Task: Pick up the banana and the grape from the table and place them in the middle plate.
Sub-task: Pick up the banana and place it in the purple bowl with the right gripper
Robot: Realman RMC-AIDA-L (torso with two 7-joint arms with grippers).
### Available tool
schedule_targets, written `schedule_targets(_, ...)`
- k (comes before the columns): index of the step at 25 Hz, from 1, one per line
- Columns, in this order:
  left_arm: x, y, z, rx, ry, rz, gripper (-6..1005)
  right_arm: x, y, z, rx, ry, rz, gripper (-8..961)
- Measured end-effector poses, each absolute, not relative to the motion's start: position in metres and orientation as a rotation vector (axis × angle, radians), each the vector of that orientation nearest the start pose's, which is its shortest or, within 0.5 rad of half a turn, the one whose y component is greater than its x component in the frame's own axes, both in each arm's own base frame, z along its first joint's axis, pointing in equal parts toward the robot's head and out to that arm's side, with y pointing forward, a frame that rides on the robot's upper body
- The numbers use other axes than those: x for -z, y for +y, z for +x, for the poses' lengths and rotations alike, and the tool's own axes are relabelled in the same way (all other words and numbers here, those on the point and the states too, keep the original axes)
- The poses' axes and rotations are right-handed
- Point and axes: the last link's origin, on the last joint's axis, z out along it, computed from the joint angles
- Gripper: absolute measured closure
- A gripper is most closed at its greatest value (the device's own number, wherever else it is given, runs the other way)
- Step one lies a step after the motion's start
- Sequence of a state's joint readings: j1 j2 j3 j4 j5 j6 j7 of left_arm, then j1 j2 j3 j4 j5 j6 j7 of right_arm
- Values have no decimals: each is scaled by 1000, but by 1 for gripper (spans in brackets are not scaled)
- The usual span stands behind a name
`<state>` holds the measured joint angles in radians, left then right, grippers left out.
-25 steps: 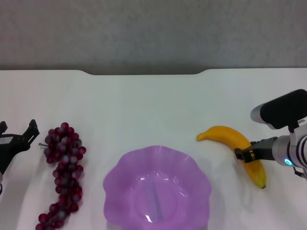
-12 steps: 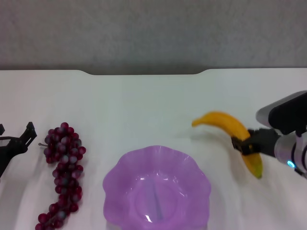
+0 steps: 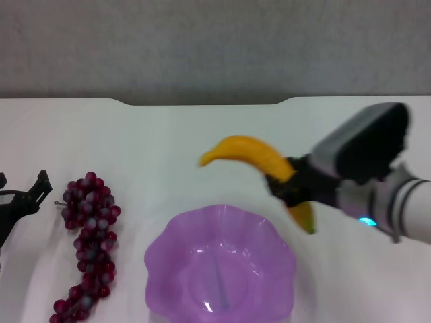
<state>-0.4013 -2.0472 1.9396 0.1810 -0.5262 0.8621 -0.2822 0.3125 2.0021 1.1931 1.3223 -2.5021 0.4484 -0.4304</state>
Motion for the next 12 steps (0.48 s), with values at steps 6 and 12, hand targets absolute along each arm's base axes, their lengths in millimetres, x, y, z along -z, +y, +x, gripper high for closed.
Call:
schedule_targets(6,9,337,-372,535,-818,-1572,138,91,342,161,-136,460,-2432,461)
schedule_targets(12,9,340,-367,546,-808,-1580,138,117,324,155,-134,342,-2503,461)
